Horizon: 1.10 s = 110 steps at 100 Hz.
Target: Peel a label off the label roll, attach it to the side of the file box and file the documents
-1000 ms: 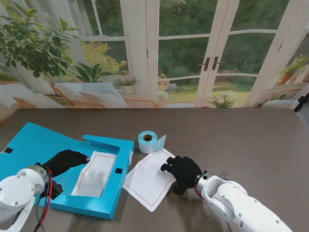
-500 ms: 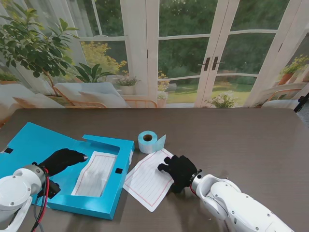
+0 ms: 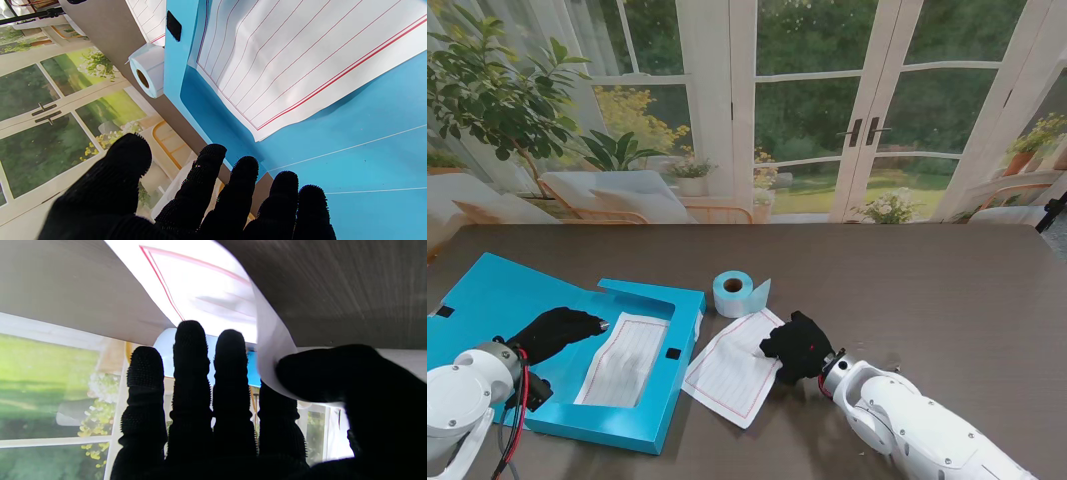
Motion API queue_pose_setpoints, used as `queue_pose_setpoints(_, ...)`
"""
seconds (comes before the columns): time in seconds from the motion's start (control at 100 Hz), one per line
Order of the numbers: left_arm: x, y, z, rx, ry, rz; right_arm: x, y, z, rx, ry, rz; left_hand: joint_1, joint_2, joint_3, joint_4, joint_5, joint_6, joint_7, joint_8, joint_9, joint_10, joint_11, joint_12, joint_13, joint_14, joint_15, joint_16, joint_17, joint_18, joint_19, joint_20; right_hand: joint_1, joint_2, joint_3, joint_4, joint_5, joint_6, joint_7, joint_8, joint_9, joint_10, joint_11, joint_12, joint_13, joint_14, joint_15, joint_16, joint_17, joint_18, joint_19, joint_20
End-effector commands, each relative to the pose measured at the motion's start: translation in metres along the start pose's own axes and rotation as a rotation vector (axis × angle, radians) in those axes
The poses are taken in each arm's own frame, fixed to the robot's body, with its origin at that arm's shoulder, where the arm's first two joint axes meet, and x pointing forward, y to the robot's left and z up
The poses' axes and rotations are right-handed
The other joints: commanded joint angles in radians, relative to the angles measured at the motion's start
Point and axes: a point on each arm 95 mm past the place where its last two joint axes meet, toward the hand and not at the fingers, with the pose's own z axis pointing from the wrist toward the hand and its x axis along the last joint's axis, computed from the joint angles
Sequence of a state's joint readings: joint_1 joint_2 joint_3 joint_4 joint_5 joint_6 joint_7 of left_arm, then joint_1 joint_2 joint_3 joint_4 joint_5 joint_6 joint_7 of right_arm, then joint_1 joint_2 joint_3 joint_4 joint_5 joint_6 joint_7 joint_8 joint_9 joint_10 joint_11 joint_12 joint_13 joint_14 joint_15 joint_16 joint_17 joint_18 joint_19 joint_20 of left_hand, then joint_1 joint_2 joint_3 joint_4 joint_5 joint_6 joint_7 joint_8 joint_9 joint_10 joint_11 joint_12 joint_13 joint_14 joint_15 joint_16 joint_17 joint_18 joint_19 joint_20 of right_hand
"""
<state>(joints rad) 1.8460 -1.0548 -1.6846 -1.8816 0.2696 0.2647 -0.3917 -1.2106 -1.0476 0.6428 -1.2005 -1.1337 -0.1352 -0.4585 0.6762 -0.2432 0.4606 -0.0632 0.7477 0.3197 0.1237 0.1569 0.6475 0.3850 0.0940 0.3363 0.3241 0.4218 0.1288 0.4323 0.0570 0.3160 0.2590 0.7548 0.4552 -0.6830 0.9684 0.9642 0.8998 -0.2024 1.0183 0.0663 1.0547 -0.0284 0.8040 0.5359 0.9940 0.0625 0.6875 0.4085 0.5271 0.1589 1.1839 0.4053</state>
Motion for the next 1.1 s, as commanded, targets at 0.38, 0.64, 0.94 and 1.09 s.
queue_pose_setpoints(0.38, 0.003, 0.002, 0.004, -0.008, 0.035, -0.014, -0.006, 0.036, -0.005, -0.148, 0.014, 0.031, 0.02, 0.035, -0.032, 0.012, 0.008, 0.003, -0.003, 0.004, -0.007, 0.006, -0.002, 0.007, 0.019, -0.01, -0.023, 0.016, -0.011, -0.023, -0.027, 0.02, 0.183, 0.159, 0.087, -1.235, 0.11, -0.025, 0.141, 0.083, 0.249, -0.036, -0.055, 0.033, 0.283, 0.0, -0.014, 0.058, 0.23, -0.014, 0.089, -0.04)
queue_pose_setpoints(0.64, 0.01, 0.0, 0.009, -0.004, 0.061, -0.009, -0.013, 0.07, -0.008, -0.22, -0.006, 0.076, 0.02, 0.038, -0.035, 0.013, -0.011, 0.0, -0.012, 0.001, -0.014, 0.002, -0.004, 0.006, 0.012, -0.013, -0.026, 0.015, -0.017, -0.025, -0.032, 0.016, 0.191, 0.165, 0.081, -1.235, 0.112, -0.006, 0.141, 0.096, 0.258, -0.025, -0.061, 0.044, 0.292, 0.011, -0.009, 0.072, 0.237, -0.008, 0.086, -0.036)
queue_pose_setpoints(0.94, 0.017, -0.002, 0.013, 0.017, 0.104, -0.02, -0.014, 0.113, -0.005, -0.305, -0.027, 0.084, 0.017, 0.038, -0.035, 0.014, -0.015, -0.007, -0.012, 0.0, -0.016, -0.001, -0.004, 0.005, 0.004, -0.012, -0.029, 0.012, -0.026, -0.021, -0.039, 0.009, 0.2, 0.17, 0.066, -1.231, 0.113, 0.004, 0.135, 0.105, 0.259, -0.019, -0.065, 0.05, 0.292, 0.019, -0.008, 0.081, 0.237, -0.004, 0.085, -0.031)
queue_pose_setpoints(1.09, 0.019, -0.003, 0.014, 0.032, 0.12, -0.028, -0.012, 0.134, 0.001, -0.347, -0.031, 0.079, 0.017, 0.038, -0.033, 0.014, -0.018, -0.007, -0.013, 0.0, -0.018, -0.002, -0.004, 0.005, 0.002, -0.013, -0.029, 0.011, -0.026, -0.021, -0.039, 0.007, 0.202, 0.174, 0.062, -1.229, 0.114, 0.007, 0.131, 0.109, 0.259, -0.016, -0.068, 0.052, 0.293, 0.023, -0.007, 0.084, 0.237, 0.001, 0.085, -0.029)
